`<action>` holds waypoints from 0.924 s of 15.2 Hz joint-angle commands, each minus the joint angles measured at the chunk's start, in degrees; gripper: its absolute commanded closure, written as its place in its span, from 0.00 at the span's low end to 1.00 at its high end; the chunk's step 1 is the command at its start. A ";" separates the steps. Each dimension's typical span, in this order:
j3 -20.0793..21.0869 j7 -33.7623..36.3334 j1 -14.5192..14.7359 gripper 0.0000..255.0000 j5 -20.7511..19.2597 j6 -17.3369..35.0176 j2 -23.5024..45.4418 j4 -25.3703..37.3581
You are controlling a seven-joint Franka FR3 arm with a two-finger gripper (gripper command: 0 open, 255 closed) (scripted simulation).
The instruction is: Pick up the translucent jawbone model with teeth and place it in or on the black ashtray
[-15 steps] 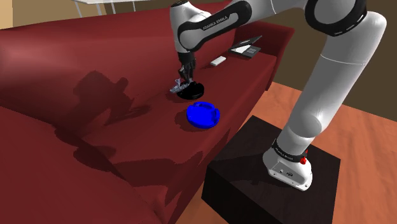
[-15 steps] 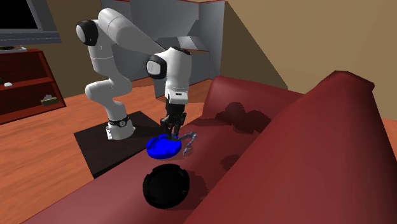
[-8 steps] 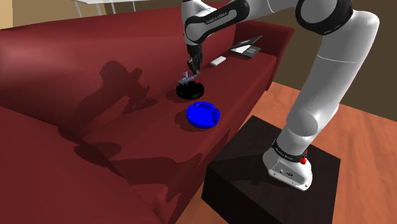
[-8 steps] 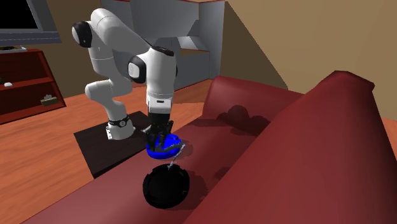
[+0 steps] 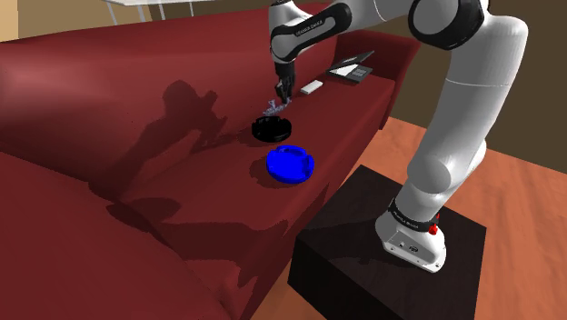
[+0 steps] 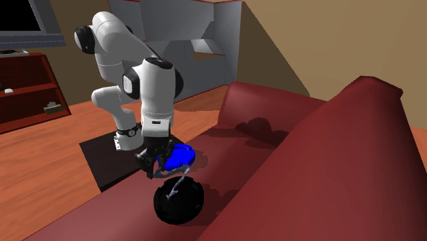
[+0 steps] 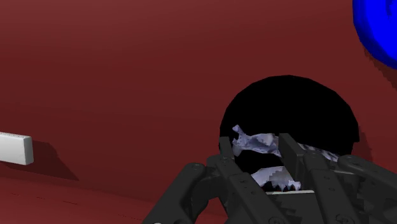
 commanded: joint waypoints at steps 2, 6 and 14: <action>-0.09 0.46 -0.01 1.00 -0.35 1.98 0.73 -1.28; -0.23 1.19 0.01 1.00 -0.91 4.62 1.99 -2.75; -0.62 2.81 0.14 1.00 -2.25 9.89 5.09 -5.11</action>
